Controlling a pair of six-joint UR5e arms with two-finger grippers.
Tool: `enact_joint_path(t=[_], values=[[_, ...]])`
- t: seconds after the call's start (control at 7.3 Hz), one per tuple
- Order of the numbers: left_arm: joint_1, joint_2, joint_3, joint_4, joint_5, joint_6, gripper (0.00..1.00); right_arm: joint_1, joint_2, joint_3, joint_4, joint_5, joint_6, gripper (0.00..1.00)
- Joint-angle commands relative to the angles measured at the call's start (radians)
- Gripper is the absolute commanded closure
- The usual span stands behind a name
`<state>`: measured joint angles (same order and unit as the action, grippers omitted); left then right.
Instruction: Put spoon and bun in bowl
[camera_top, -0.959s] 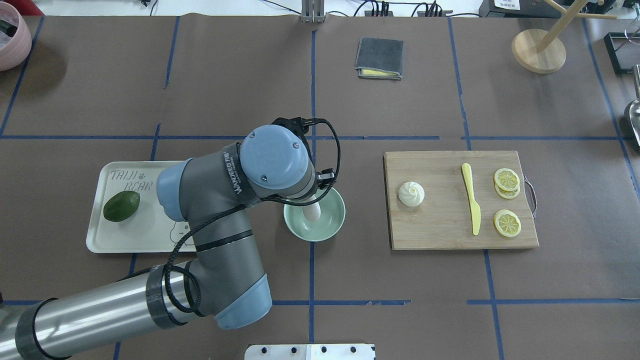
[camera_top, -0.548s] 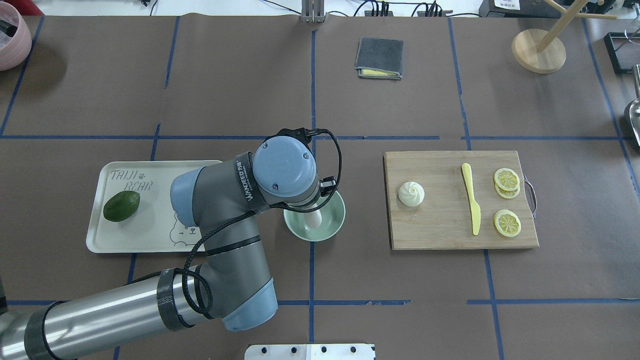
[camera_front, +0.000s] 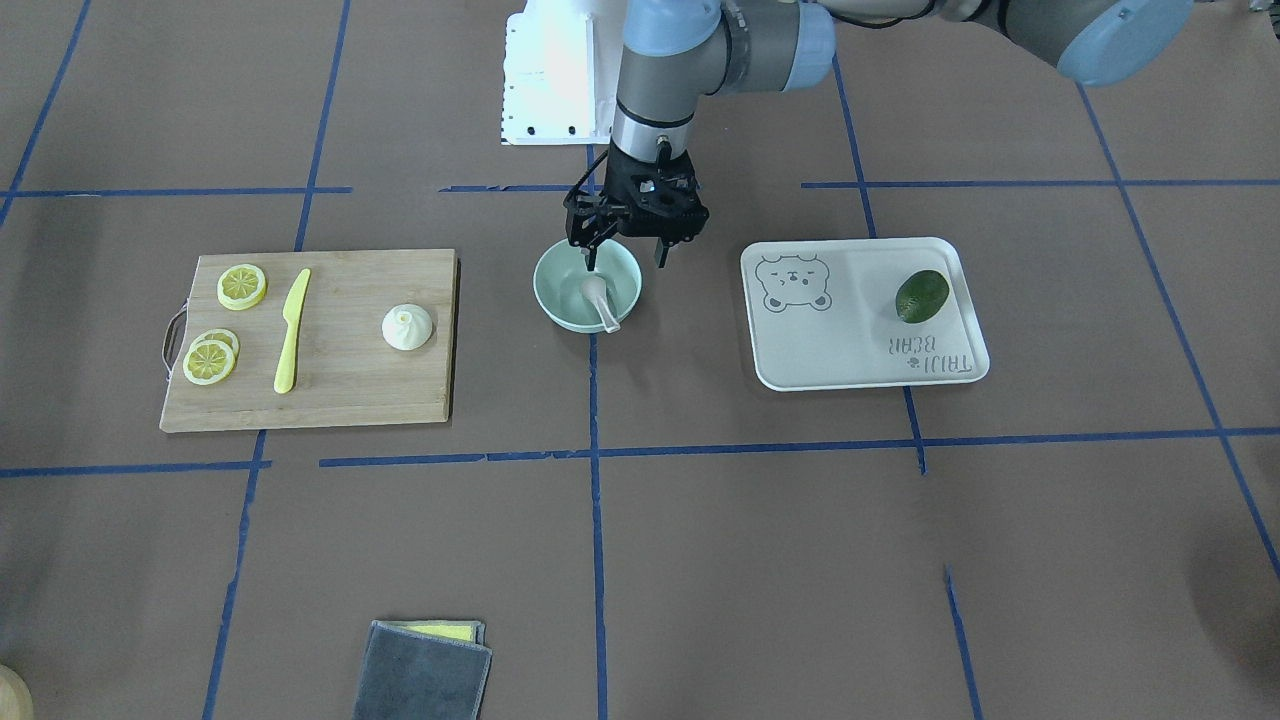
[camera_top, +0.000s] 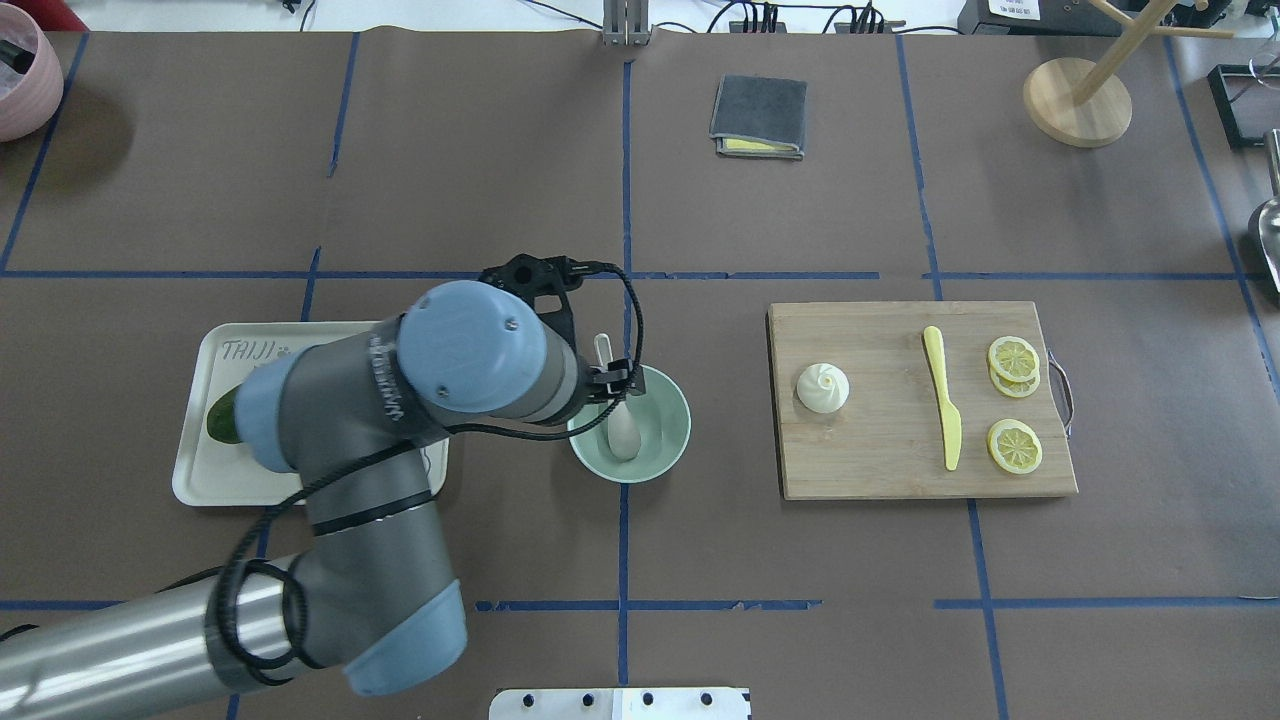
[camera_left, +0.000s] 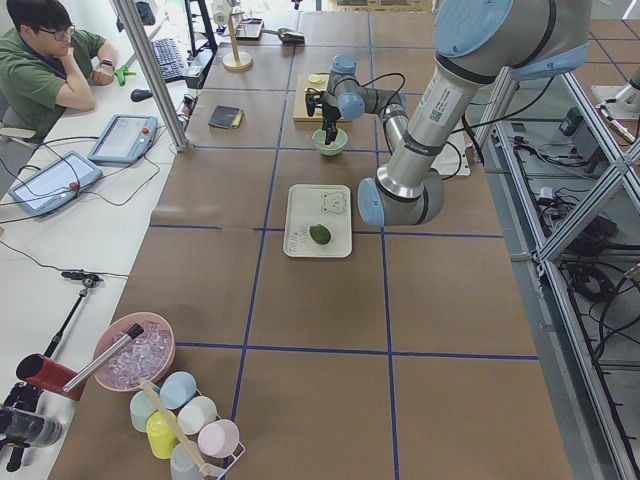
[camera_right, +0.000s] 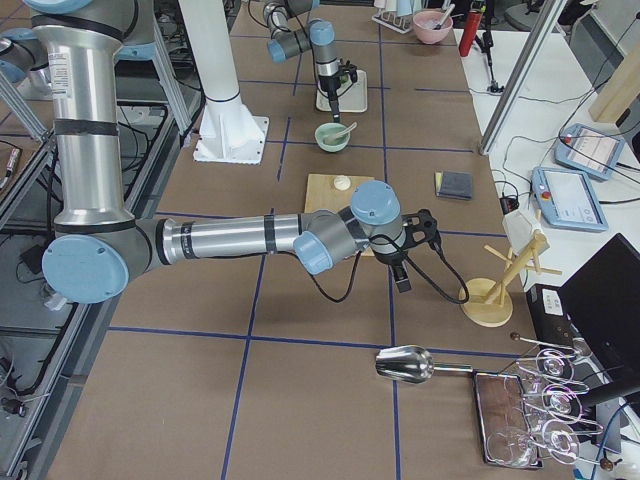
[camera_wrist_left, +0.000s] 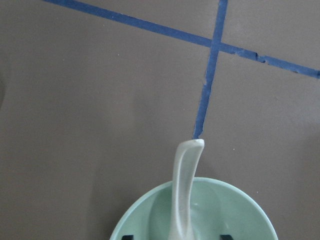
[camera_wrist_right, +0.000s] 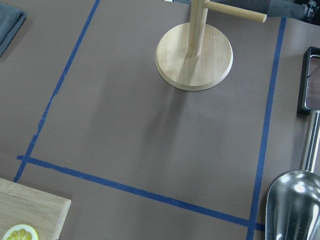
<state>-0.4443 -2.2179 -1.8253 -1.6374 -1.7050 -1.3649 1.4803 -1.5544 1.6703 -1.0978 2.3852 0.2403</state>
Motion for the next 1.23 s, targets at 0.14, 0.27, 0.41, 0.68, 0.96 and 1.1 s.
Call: enact_joint_path(t=[0.14,0.27,0.41,0.68,0.96,1.1], values=[[-0.262,0.200,-0.147,0.005,-0.115,0.528,0.00,-0.002,-0.001,0.003,0.050,0.051,-0.001,0.00],[-0.425,0.277,-0.144,0.004,-0.228,0.807,0.00,-0.036,0.007,0.006,0.096,0.049,-0.003,0.00],[-0.635,0.352,-0.109,0.004,-0.352,1.139,0.00,-0.066,0.010,0.026,0.095,0.049,-0.003,0.00],[-0.915,0.458,0.007,0.010,-0.484,1.438,0.00,-0.084,0.001,0.048,0.081,0.048,0.007,0.00],[-1.041,0.636,0.047,0.028,-0.524,1.446,0.00,-0.156,0.008,0.160,-0.040,0.026,0.075,0.00],[-1.130,0.656,0.096,0.047,-0.586,1.524,0.00,-0.214,0.036,0.278,-0.189,-0.001,0.135,0.00]])
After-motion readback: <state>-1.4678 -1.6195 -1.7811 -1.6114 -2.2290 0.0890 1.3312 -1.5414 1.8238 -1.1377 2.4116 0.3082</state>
